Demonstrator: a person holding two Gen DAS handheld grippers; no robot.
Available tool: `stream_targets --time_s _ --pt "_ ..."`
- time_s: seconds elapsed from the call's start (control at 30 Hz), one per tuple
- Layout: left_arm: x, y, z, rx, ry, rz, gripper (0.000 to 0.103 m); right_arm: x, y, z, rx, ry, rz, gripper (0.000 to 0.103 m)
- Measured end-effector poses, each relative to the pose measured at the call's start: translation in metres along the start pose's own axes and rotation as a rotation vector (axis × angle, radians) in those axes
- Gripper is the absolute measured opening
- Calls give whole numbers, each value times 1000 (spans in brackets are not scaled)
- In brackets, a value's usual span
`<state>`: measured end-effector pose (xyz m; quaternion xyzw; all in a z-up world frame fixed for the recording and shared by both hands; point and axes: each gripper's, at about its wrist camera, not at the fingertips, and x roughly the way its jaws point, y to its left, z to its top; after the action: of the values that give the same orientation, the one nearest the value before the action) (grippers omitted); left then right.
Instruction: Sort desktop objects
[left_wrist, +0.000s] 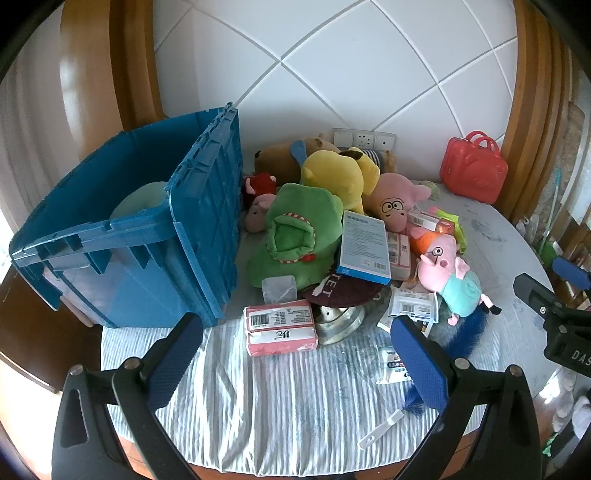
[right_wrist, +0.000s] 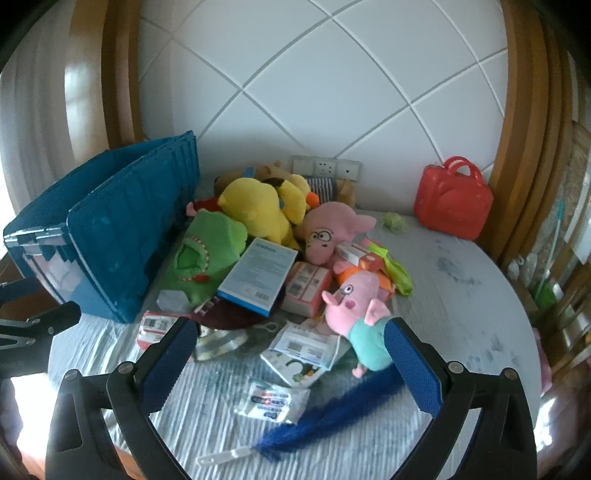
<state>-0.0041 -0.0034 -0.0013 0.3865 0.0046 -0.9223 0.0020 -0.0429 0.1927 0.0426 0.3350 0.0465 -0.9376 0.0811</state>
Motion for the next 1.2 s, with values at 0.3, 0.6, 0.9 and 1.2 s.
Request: stream_targets --time_s 0.3,0.6,0.9,1.2 --pt "0 -5 0 -4 7 9 103 -1 -1 -1 8 2 -11 103" --pt "1 -5 -3 1 11 7 103 -3 -2 -5 16 8 -17 103" --pt "4 2 -8 -10 16 -27 103 -7 -4 -11 35 8 -32 103" --pt "19 -4 -8 26 -6 -34 103 4 -25 -21 104 39 -64 103"
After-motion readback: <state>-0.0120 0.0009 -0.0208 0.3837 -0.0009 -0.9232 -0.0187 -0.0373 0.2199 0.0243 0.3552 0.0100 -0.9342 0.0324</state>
